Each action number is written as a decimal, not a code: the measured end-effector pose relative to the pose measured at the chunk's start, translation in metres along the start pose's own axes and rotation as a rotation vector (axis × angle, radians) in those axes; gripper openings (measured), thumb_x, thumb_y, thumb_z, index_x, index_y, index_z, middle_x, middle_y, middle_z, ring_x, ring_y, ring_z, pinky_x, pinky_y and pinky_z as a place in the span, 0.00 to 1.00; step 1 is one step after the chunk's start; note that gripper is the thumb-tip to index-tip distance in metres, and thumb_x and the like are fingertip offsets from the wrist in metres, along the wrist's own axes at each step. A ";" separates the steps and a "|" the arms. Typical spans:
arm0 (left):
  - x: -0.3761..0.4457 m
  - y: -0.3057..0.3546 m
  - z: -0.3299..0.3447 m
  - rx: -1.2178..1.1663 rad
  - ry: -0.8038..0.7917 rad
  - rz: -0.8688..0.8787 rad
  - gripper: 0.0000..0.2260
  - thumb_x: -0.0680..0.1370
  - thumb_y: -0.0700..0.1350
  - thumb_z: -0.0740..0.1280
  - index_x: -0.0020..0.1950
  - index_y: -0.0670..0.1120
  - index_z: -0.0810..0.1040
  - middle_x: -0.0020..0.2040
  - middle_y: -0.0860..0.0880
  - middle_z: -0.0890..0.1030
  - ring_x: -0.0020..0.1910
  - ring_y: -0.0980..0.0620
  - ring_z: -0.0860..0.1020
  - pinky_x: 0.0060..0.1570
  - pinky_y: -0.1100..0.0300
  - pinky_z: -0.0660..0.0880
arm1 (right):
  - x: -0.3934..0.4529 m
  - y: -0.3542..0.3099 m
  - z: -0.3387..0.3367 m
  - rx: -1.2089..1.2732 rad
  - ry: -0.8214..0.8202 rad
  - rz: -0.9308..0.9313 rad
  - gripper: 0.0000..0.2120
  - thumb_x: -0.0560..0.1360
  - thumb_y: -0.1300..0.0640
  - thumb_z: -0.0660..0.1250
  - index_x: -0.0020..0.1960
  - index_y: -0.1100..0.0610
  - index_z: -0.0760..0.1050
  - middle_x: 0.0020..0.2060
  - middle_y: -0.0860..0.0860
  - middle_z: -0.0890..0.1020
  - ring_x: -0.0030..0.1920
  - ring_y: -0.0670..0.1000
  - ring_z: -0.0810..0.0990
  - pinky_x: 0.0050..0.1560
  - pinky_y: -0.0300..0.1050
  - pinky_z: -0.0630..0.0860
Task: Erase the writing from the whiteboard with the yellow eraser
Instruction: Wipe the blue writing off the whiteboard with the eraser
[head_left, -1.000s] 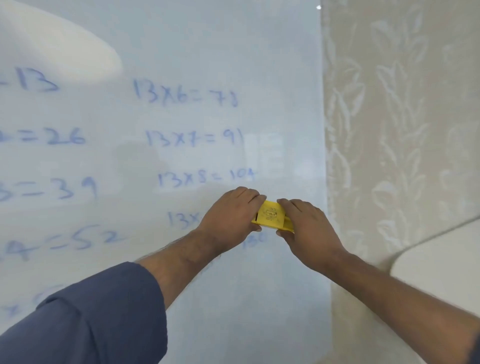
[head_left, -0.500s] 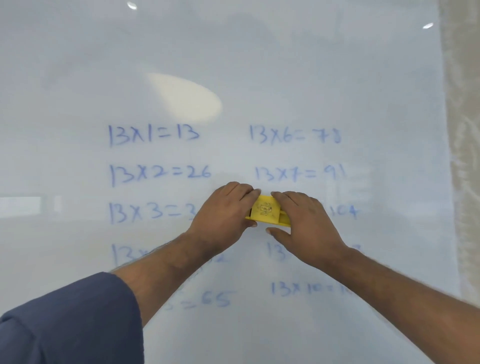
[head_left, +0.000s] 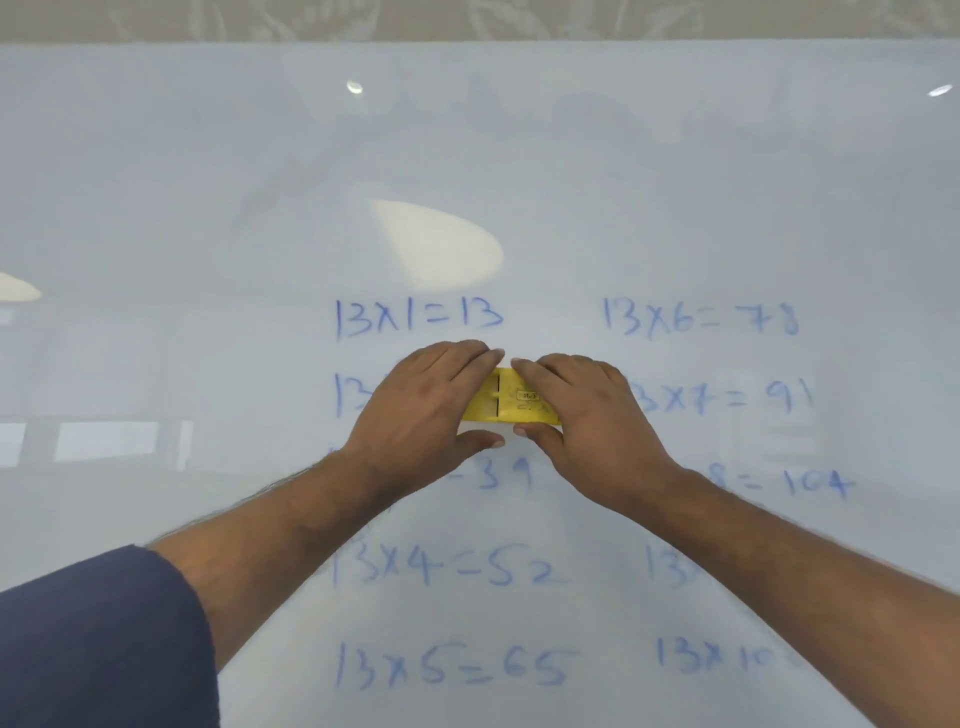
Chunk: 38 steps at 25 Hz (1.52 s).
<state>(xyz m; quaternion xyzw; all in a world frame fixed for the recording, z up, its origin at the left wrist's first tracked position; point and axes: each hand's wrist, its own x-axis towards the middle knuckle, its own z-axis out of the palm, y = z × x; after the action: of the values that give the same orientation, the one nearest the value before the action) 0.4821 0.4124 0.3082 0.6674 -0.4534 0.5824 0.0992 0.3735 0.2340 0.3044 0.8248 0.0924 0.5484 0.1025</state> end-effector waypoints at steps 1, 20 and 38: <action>-0.002 -0.014 -0.004 0.006 0.017 -0.002 0.36 0.73 0.62 0.73 0.75 0.45 0.70 0.72 0.47 0.74 0.69 0.45 0.74 0.69 0.50 0.70 | 0.007 -0.002 0.000 -0.006 0.014 0.000 0.26 0.75 0.50 0.69 0.70 0.55 0.68 0.59 0.51 0.76 0.60 0.54 0.72 0.63 0.48 0.63; -0.055 -0.215 0.037 0.140 0.047 -0.235 0.35 0.82 0.65 0.45 0.83 0.47 0.46 0.84 0.51 0.46 0.83 0.53 0.45 0.81 0.53 0.45 | 0.144 -0.040 0.052 -0.047 0.177 -0.027 0.27 0.76 0.54 0.68 0.72 0.59 0.65 0.62 0.54 0.74 0.61 0.56 0.72 0.63 0.51 0.67; -0.058 -0.219 0.044 0.159 0.125 -0.225 0.33 0.83 0.60 0.46 0.83 0.44 0.48 0.84 0.48 0.49 0.83 0.51 0.47 0.81 0.54 0.45 | 0.168 -0.054 0.076 -0.101 0.024 -0.266 0.26 0.75 0.53 0.70 0.70 0.58 0.69 0.60 0.54 0.76 0.58 0.56 0.74 0.60 0.52 0.70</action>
<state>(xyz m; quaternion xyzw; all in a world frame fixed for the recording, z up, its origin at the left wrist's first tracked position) 0.6754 0.5367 0.3311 0.6820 -0.3213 0.6422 0.1387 0.5058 0.3253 0.4097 0.7924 0.1746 0.5436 0.2146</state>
